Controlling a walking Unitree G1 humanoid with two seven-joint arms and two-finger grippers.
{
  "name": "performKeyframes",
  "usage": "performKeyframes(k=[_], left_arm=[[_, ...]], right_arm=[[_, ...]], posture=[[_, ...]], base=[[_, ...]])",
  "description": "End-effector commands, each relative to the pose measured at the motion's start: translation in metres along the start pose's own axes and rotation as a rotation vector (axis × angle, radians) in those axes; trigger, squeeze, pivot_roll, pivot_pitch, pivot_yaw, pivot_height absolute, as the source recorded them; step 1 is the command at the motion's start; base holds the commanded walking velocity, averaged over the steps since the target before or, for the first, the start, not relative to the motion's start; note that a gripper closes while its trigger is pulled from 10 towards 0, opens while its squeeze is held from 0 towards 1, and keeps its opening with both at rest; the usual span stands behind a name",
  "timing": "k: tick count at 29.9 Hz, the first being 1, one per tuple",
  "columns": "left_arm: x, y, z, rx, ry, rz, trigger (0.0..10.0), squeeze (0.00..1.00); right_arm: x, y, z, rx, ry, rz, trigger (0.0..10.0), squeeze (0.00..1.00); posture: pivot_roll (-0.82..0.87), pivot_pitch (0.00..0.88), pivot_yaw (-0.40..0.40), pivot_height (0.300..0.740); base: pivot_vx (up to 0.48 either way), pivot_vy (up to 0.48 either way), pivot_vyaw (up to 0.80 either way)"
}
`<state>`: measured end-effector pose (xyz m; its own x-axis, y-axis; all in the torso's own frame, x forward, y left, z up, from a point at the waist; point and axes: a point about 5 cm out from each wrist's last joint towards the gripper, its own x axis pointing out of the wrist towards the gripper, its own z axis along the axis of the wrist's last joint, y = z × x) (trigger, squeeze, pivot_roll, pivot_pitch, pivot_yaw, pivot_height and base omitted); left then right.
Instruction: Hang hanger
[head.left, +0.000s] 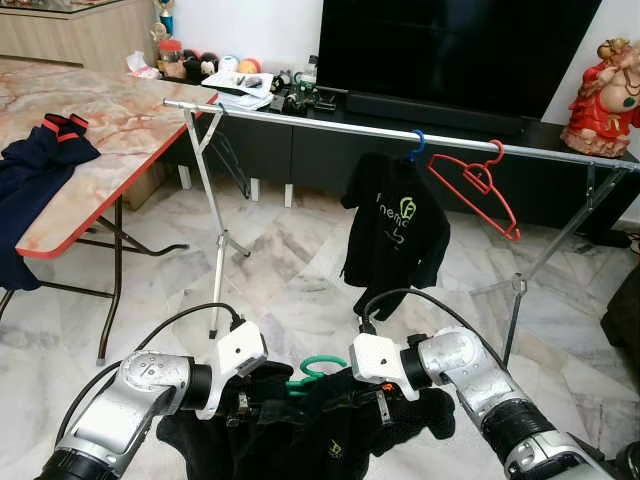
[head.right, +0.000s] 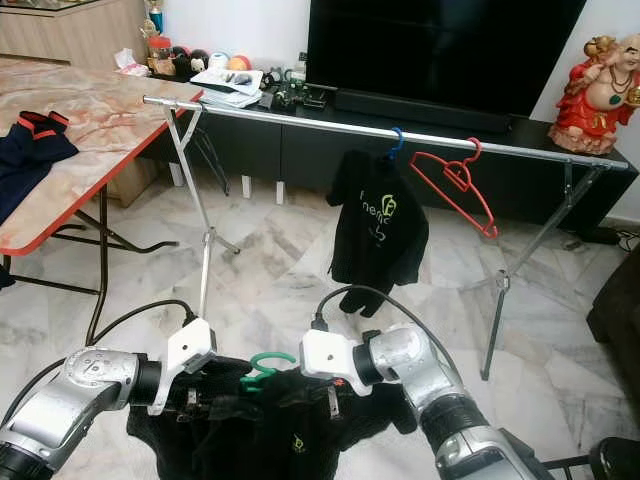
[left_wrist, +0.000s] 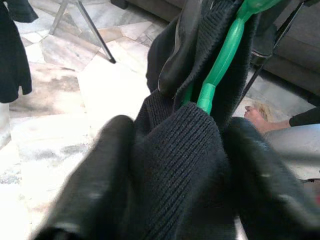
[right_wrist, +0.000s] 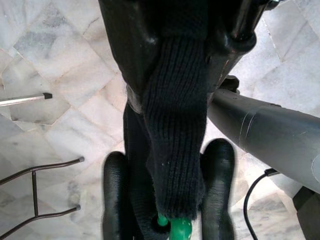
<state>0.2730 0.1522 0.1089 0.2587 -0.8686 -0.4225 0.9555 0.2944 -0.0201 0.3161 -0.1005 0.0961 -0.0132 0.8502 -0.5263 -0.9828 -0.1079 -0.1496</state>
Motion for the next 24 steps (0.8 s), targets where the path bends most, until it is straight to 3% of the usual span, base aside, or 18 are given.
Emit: performKeyframes(k=[1,2,5,6,7,8,24], left_arm=[[0.0057,-0.0018,0.0012,0.015,0.022,-0.024,4.2,0.00],[0.0059,-0.0019,0.0011,0.016,0.025,-0.024,4.5,0.00],[0.0063,-0.0021,0.0000,0.015,0.032,-0.028,3.7,0.00],[0.0065,-0.0023,-0.0005,0.015,0.036,-0.029,0.7,0.00],[0.0066,-0.0023,-0.0006,0.014,0.037,-0.029,0.7,0.00],[0.0066,-0.0023,-0.0006,0.015,0.037,-0.029,0.0,0.00],[0.0079,-0.0015,-0.0010,0.009,0.033,-0.016,0.0,0.00]], right_arm=[[-0.0009,-0.0106,0.0213,-0.080,-0.046,-0.016,0.0,0.00],[-0.0008,-0.0109,0.0218,-0.082,-0.046,-0.016,0.0,0.00],[-0.0007,-0.0119,0.0231,-0.085,-0.046,-0.017,0.0,0.00],[-0.0009,-0.0125,0.0236,-0.086,-0.045,-0.019,0.0,0.00],[-0.0009,-0.0127,0.0238,-0.086,-0.045,-0.020,0.0,0.00],[-0.0010,-0.0129,0.0240,-0.086,-0.045,-0.021,0.0,0.00],[-0.0005,-0.0140,0.0254,-0.086,-0.044,-0.023,0.0,0.00]], posture=[[0.13,0.041,-0.053,0.740],[0.13,0.041,-0.053,0.740],[0.13,0.042,-0.053,0.740],[0.13,0.042,-0.053,0.740],[0.13,0.042,-0.053,0.740],[0.13,0.042,-0.053,0.740],[0.13,0.040,-0.054,0.740]], base=[[0.000,0.000,0.00],[0.000,0.000,0.00],[0.000,0.000,0.00],[0.000,0.000,0.00],[0.000,0.000,0.00],[0.000,0.000,0.00],[0.000,0.000,0.00]])
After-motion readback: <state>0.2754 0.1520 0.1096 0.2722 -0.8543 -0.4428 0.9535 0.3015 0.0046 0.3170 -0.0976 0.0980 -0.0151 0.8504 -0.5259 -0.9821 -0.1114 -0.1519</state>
